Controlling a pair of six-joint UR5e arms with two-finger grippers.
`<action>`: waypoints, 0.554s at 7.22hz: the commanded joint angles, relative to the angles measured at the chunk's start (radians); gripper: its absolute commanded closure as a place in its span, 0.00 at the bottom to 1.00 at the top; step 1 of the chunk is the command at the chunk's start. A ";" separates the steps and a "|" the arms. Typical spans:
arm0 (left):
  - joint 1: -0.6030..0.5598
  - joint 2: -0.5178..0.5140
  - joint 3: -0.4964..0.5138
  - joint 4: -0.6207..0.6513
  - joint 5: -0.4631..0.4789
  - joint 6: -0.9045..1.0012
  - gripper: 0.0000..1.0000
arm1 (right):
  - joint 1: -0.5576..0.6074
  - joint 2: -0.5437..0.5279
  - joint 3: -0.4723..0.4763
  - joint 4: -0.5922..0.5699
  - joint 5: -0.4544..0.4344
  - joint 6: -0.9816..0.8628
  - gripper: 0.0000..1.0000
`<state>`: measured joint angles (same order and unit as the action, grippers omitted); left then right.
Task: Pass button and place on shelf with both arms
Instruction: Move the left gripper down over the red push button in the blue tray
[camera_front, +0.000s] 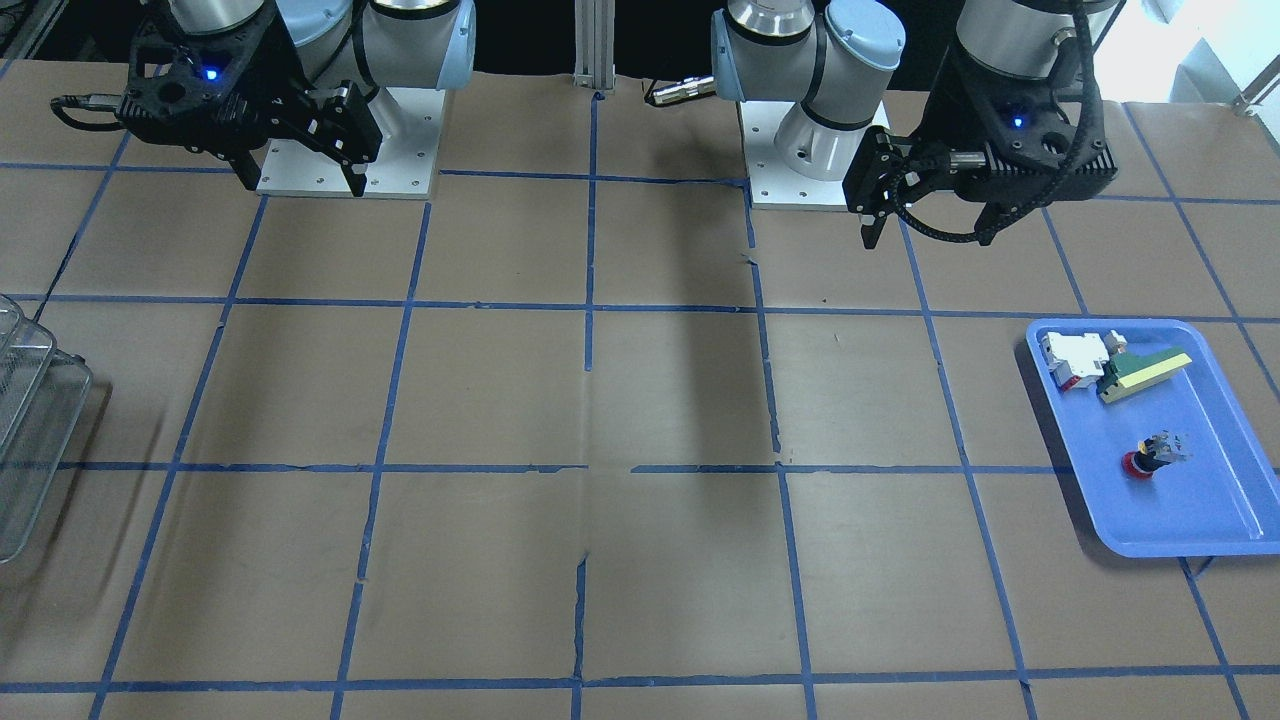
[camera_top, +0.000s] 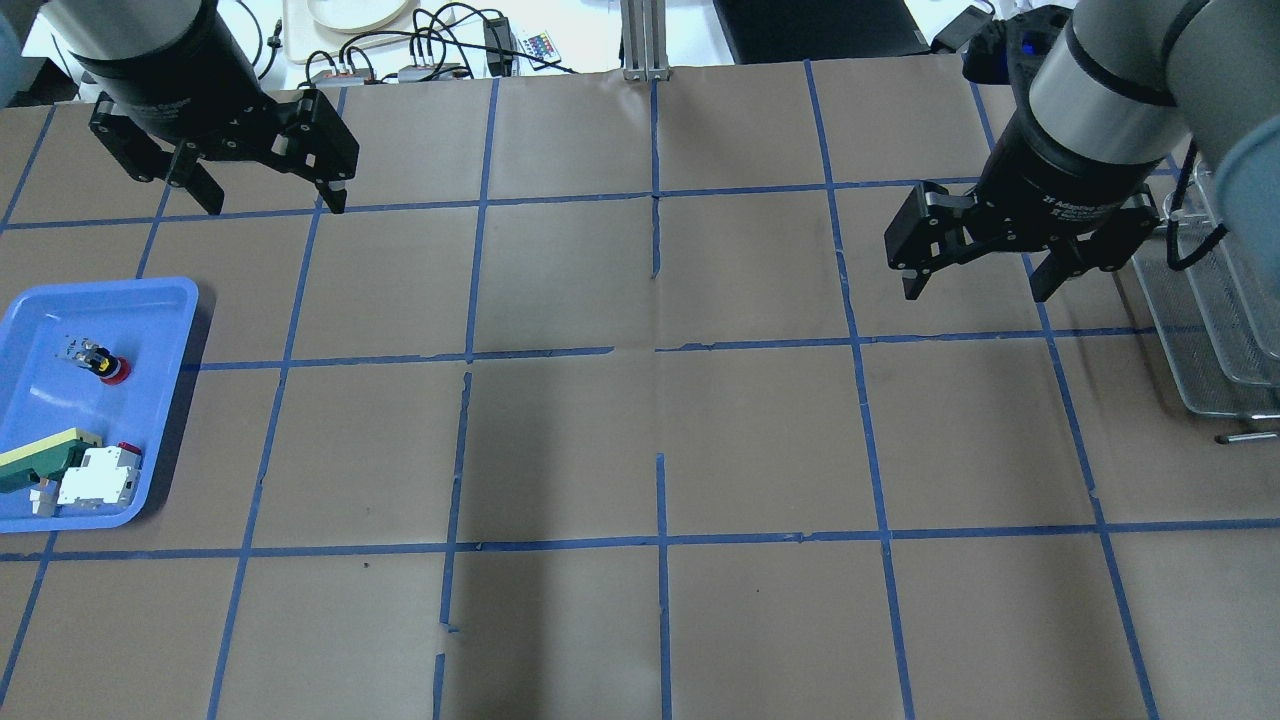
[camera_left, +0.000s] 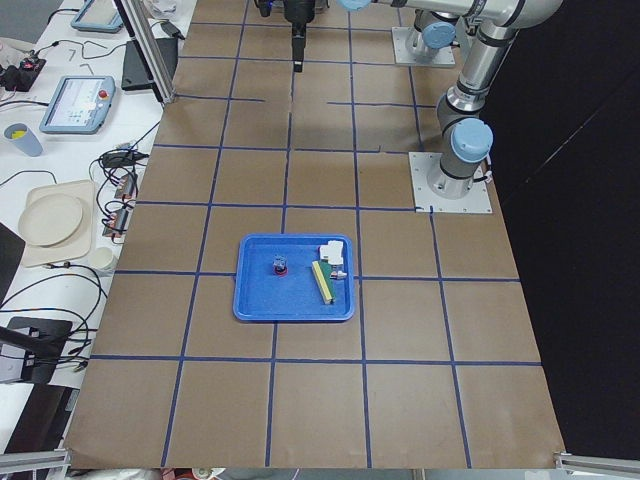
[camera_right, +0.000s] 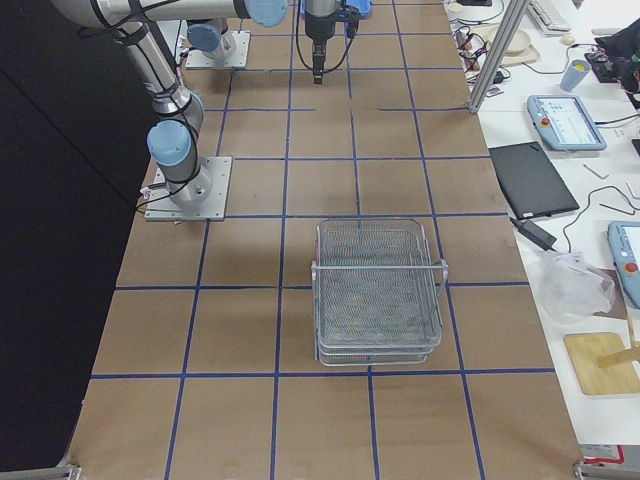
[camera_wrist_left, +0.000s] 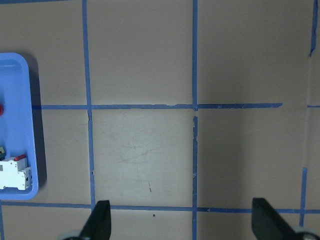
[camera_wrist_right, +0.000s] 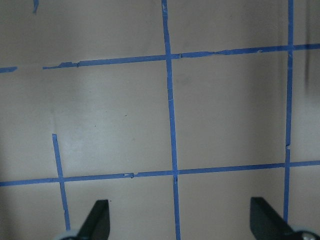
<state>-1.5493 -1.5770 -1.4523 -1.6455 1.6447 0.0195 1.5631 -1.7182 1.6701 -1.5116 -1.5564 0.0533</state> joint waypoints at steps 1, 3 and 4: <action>0.006 0.006 -0.003 -0.002 -0.006 -0.004 0.00 | 0.000 -0.001 0.005 0.002 -0.001 0.000 0.00; 0.014 0.012 -0.003 -0.007 -0.005 0.003 0.00 | 0.000 -0.001 0.005 -0.001 -0.001 0.000 0.00; 0.026 0.020 -0.005 -0.011 -0.002 0.043 0.00 | 0.000 -0.001 0.005 -0.001 -0.001 -0.003 0.00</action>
<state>-1.5345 -1.5646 -1.4561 -1.6522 1.6402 0.0302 1.5631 -1.7195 1.6747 -1.5118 -1.5570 0.0534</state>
